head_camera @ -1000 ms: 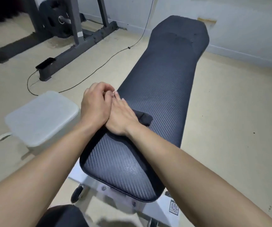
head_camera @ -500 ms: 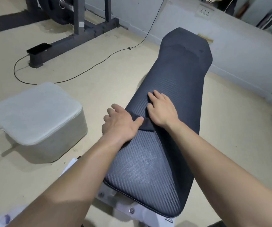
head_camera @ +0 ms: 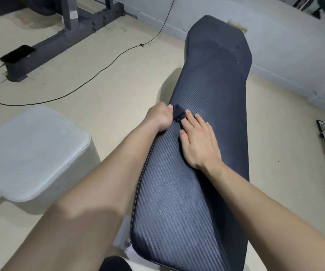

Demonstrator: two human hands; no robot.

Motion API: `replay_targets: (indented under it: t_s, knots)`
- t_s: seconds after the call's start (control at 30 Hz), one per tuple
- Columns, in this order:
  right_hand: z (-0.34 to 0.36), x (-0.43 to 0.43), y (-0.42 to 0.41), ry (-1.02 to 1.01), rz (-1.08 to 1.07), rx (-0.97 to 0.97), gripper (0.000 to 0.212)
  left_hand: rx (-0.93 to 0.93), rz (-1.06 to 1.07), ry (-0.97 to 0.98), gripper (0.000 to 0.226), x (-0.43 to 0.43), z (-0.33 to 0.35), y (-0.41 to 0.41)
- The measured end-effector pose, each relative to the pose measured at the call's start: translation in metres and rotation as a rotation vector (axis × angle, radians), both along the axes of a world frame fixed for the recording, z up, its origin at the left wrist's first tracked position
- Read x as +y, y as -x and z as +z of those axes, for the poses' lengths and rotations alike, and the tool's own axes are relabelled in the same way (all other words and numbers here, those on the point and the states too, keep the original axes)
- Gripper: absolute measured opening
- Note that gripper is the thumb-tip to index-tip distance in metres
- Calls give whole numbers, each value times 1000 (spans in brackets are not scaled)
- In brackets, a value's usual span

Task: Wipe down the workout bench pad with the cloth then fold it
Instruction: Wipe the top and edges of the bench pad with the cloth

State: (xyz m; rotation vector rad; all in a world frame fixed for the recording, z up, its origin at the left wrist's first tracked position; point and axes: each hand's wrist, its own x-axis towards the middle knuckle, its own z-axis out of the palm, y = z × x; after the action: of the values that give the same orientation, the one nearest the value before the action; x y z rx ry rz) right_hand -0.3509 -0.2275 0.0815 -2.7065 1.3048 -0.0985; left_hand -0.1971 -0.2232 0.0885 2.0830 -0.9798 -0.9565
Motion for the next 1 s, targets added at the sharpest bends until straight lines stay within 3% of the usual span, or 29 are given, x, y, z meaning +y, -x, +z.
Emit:
replay_targets:
  t_s: [0.2, 0.37, 0.47, 0.57, 0.8, 1.0]
  knots:
    - [-2, -2, 0, 2, -10, 13, 56, 34, 53, 69, 46, -76, 5, -15]
    - [-1, -3, -1, -6, -10, 7, 56, 118, -19, 54, 50, -78, 0, -25]
    - [-1, -2, 0, 7, -6, 3, 56, 216, -51, 47, 62, -45, -14, -26]
    - [-3, -2, 0, 39, 6, 4, 52, 274, -61, 67, 50, 4, -22, -18]
    - [-3, -2, 0, 67, 8, 29, 54, 155, -72, 29, 53, 123, -32, 14]
    - [-3, 1, -1, 36, -1, 36, 55, 106, 79, -3, 67, 205, -27, 52]
